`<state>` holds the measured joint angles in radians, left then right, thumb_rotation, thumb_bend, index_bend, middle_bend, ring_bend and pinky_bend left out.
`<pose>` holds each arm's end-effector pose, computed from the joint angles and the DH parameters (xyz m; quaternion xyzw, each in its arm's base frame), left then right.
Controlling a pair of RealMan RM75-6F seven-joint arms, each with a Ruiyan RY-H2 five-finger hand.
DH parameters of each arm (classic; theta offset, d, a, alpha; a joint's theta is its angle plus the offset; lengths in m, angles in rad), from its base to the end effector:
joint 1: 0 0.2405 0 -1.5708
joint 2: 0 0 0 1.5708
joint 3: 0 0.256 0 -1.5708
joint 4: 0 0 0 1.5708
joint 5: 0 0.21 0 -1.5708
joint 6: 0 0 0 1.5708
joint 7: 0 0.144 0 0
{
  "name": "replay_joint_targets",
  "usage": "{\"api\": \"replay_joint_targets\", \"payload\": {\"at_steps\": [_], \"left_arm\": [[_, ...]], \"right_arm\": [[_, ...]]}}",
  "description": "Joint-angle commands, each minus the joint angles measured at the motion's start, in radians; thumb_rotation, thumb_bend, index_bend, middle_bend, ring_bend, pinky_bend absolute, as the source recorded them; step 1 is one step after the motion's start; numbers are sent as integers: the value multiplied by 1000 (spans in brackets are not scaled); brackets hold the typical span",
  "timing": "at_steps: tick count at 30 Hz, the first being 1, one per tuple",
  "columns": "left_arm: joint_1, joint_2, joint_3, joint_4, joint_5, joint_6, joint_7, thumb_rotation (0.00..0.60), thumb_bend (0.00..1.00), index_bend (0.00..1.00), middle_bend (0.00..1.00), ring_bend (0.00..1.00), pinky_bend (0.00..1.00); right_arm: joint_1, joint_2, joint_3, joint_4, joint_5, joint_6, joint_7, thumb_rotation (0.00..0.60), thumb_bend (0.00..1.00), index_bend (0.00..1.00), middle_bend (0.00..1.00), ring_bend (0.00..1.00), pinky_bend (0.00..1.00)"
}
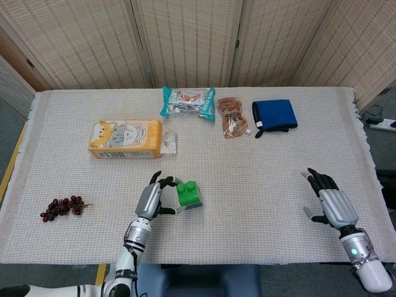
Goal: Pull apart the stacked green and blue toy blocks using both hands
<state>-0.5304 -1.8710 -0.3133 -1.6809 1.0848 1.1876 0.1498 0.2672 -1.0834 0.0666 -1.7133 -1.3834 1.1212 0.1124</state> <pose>-0.0834 0.2753 -0.0547 -0.5035 -0.6114 -0.5341 0.2956 -0.2865 -0.2291 0.1201 0.6251 -0.5089 0.3611 0.4690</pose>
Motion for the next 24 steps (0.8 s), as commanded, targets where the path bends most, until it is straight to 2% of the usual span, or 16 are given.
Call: {"api": "replay_joint_targets", "payload": {"at_steps": [1, 4, 8, 14, 18, 24], "left_arm": [[26, 71, -4, -88, -27, -20, -38, 600, 380, 641, 892, 369, 7], [24, 83, -12, -105, -24, -15, -48, 600, 380, 641, 892, 369, 8], [21, 87, -23, -116, -19, -2, -65, 600, 380, 641, 892, 369, 7], [17, 89, -34, -107, -25, 10, -81, 600, 380, 642, 893, 369, 7], [15, 97, -34, -111, -22, 10, -92, 600, 381, 642, 893, 369, 7], [15, 110, -28, -114, -19, 15, -100, 600, 383, 642, 893, 369, 7]], "right_arm": [[92, -99, -3, 140, -118, -118, 358, 600, 414, 0, 0, 0, 0], [142, -167, -17, 219, -183, -154, 544, 600, 414, 0, 0, 0, 0], [213, -255, -18, 288, -203, -215, 810, 600, 414, 0, 0, 0, 0], [281, -389, 2, 363, -175, -261, 1069, 600, 414, 0, 0, 0, 0], [326, -443, 8, 390, -184, -282, 1146, 600, 414, 0, 0, 0, 0], [374, -487, 32, 377, -164, -295, 1183, 600, 414, 0, 0, 0, 0]]}}
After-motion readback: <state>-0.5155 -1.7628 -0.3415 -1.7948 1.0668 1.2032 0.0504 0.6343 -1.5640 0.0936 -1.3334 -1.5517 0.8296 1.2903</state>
